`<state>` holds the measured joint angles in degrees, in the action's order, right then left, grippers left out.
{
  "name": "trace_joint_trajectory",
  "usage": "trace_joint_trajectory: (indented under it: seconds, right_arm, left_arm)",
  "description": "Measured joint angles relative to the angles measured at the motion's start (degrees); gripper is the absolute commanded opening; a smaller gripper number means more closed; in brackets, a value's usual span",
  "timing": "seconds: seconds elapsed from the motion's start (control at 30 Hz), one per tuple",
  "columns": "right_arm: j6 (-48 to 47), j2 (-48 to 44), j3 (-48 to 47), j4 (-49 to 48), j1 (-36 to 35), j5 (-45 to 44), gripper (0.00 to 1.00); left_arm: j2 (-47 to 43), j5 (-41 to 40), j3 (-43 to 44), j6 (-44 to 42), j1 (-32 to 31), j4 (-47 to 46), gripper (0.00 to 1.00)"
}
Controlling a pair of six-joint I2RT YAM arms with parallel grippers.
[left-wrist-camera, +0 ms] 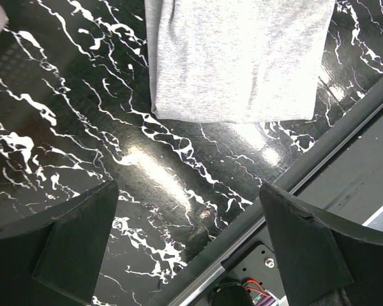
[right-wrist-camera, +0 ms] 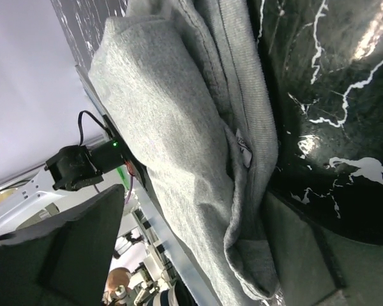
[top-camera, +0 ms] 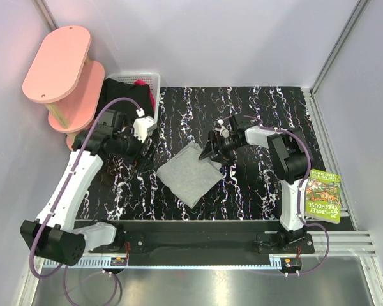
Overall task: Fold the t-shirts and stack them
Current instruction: Put the neatly folded tshirt into the corner of the board with the right arm
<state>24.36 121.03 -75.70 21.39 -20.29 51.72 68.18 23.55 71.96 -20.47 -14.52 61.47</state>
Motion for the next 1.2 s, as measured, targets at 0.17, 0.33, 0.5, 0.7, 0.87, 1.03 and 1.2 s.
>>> trace_joint_trajectory:
  seconds: [0.17, 0.33, 0.5, 0.7, 0.87, 1.03, 1.2]
  right_arm:
    - [1.1, 0.4, 1.7, -0.8, -0.4, -0.1, 0.82]
    - [1.9, 0.3, 2.1, -1.2, -1.0, 0.9, 0.86]
    - [2.6, -0.1, 2.9, -2.3, -1.3, 1.4, 0.86]
    - [2.9, -0.2, 3.1, -2.6, -1.4, 1.6, 0.85]
    - [3.2, -0.3, 3.5, -3.1, -1.4, 1.9, 0.84]
    - [3.9, -0.3, 4.2, -4.0, -1.6, 2.4, 0.84]
    - [4.9, -0.5, 5.2, -5.2, -2.1, 3.3, 0.84]
  left_arm:
    - [-1.4, -0.9, 0.1, 0.0, 0.0, 0.4, 0.99]
    - [0.5, -1.2, -0.4, 0.0, -0.9, 0.2, 0.99]
    - [10.9, -3.4, -1.7, 0.0, -6.7, -1.9, 0.98]
    - [22.5, -6.0, -2.9, -0.1, -12.6, -3.5, 0.96]
    - [25.4, -8.0, -4.7, -0.3, -15.3, -4.4, 0.95]
    - [29.2, -9.1, -5.5, -0.2, -17.4, -5.9, 0.95]
    - [33.9, -9.9, -5.6, -0.2, -18.5, -7.3, 0.95]
